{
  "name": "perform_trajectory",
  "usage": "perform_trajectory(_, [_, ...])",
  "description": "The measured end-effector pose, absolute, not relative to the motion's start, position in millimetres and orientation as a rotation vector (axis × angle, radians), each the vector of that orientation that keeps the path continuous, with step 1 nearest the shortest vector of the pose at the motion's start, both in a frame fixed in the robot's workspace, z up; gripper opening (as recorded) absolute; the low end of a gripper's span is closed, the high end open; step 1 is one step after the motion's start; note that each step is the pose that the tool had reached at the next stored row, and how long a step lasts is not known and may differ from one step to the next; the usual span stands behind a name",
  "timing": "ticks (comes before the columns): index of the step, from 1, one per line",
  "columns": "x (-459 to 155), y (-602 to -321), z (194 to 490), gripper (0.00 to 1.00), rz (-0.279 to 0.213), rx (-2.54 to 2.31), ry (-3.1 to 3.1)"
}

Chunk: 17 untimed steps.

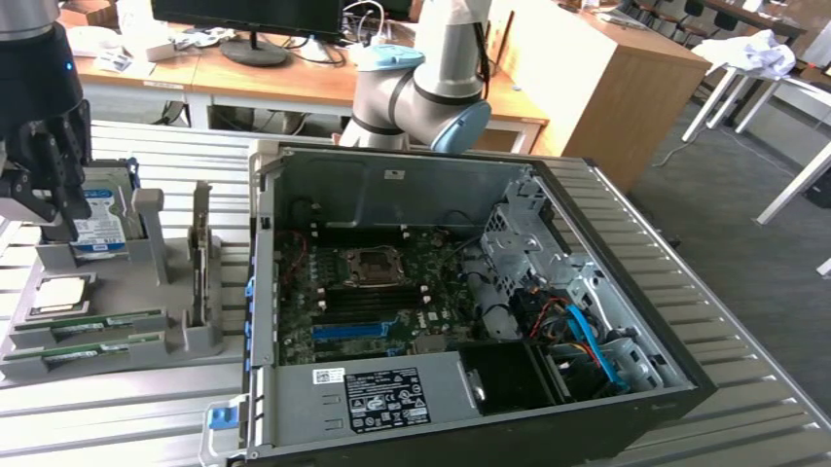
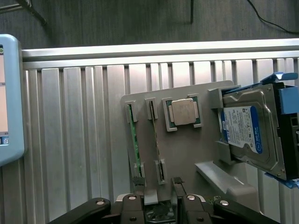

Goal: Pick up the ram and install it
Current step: 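Pick up the ram and move it above insertion slot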

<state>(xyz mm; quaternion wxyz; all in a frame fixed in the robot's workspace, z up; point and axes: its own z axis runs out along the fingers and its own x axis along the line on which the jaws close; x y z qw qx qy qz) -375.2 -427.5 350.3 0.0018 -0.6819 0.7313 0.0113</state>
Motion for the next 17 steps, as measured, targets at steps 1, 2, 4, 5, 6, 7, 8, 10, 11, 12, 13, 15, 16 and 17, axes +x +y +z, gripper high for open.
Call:
perform_trajectory(1, [-375.2, -427.5, 350.1, 0.36, 0.035, -2.14, 2.295])
perform_trajectory(2, [-375.2, -427.6, 349.9, 0.36, 0.035, -2.14, 2.295])
perform_trajectory(4, [-375.3, -427.6, 349.5, 0.36, 0.036, -2.14, 2.295])
perform_trajectory(5, [-375.3, -427.7, 349.3, 0.36, 0.035, -2.14, 2.295])
perform_trajectory(6, [-375.4, -427.7, 349.1, 0.36, 0.036, -2.14, 2.295])
perform_trajectory(7, [-375.4, -427.7, 348.9, 0.36, 0.036, -2.14, 2.295])
perform_trajectory(8, [-375.5, -427.7, 348.7, 0.36, 0.035, -2.14, 2.295])
perform_trajectory(10, [-375.6, -427.7, 348.4, 0.36, 0.035, -2.14, 2.295])
perform_trajectory(11, [-375.7, -427.7, 348.2, 0.36, 0.036, -2.14, 2.295])
perform_trajectory(12, [-375.7, -427.7, 348.1, 0.36, 0.036, -2.14, 2.295])
perform_trajectory(13, [-375.8, -427.7, 348.0, 0.36, 0.036, -2.14, 2.295])
perform_trajectory(15, [-375.9, -427.7, 347.7, 0.36, 0.035, -2.14, 2.295])
perform_trajectory(16, [-376.0, -427.7, 347.5, 0.36, 0.036, -2.14, 2.295])
perform_trajectory(17, [-376.0, -427.8, 347.3, 0.36, 0.036, -2.14, 2.295])
